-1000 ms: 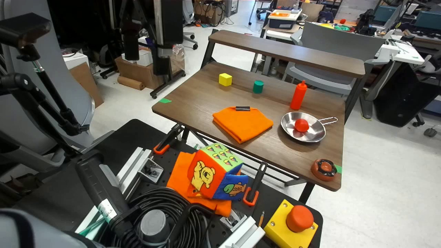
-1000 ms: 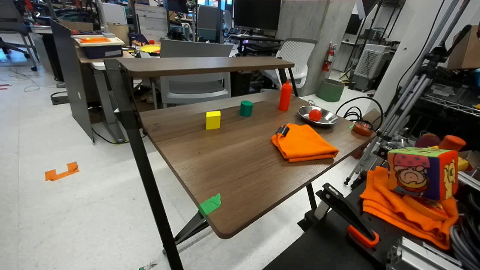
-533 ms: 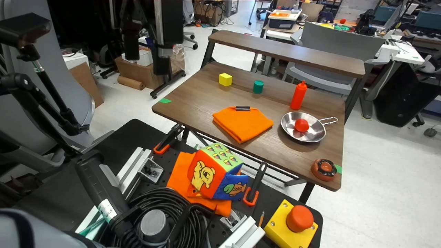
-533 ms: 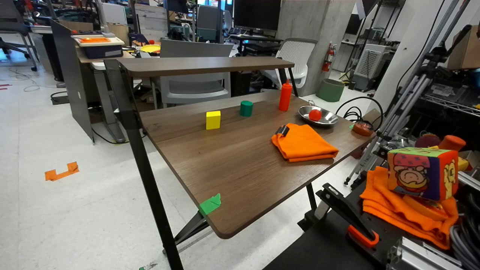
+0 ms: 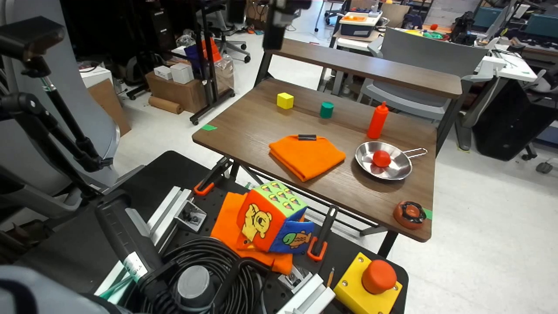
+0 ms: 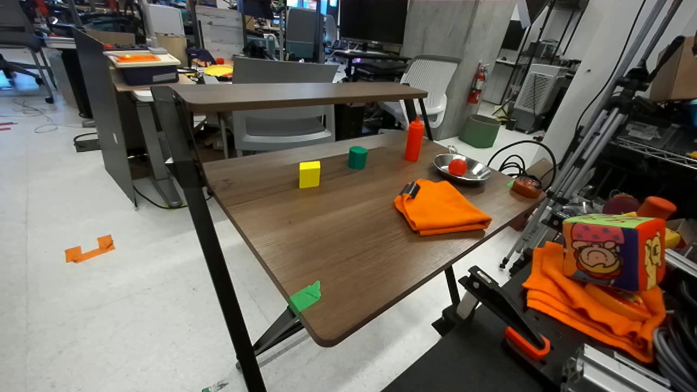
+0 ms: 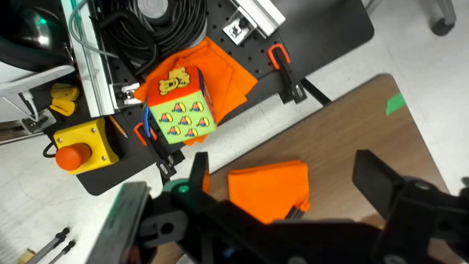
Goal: Pick up the red bowl from the pan and put it on the table
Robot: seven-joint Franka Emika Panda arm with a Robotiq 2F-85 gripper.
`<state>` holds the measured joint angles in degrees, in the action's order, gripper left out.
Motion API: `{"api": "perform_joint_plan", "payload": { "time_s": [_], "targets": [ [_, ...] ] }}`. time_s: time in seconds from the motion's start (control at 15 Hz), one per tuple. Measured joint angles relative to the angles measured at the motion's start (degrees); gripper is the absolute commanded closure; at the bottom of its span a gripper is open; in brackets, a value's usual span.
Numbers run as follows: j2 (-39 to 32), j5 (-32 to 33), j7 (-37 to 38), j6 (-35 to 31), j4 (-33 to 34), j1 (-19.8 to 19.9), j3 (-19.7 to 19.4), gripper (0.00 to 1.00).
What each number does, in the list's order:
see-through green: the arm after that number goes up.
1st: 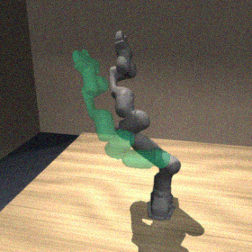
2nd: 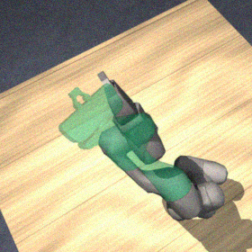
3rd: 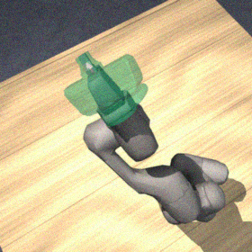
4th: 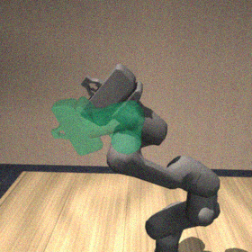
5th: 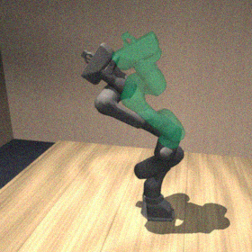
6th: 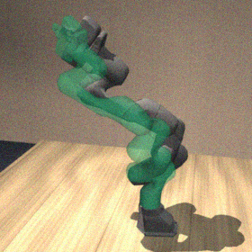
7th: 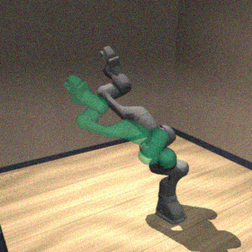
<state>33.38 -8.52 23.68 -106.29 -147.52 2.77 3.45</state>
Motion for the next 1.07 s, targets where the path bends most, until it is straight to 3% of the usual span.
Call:
{"api": "perform_joint_plan", "payload": {
  "time_s": [0.47, 0.8, 1.07],
  "targets": [
    [-7.94, -2.33, -2.19, -15.25, 5.23, 8.16, -10.47, 0.0],
    [-21.55, -2.35, -2.11, -30.61, 7.7, 9.35, -12.49, 0.0],
    [-32.34, -2.35, -1.72, -39.15, 10.82, 9.13, -12.49, 0.0]
  ]
}}
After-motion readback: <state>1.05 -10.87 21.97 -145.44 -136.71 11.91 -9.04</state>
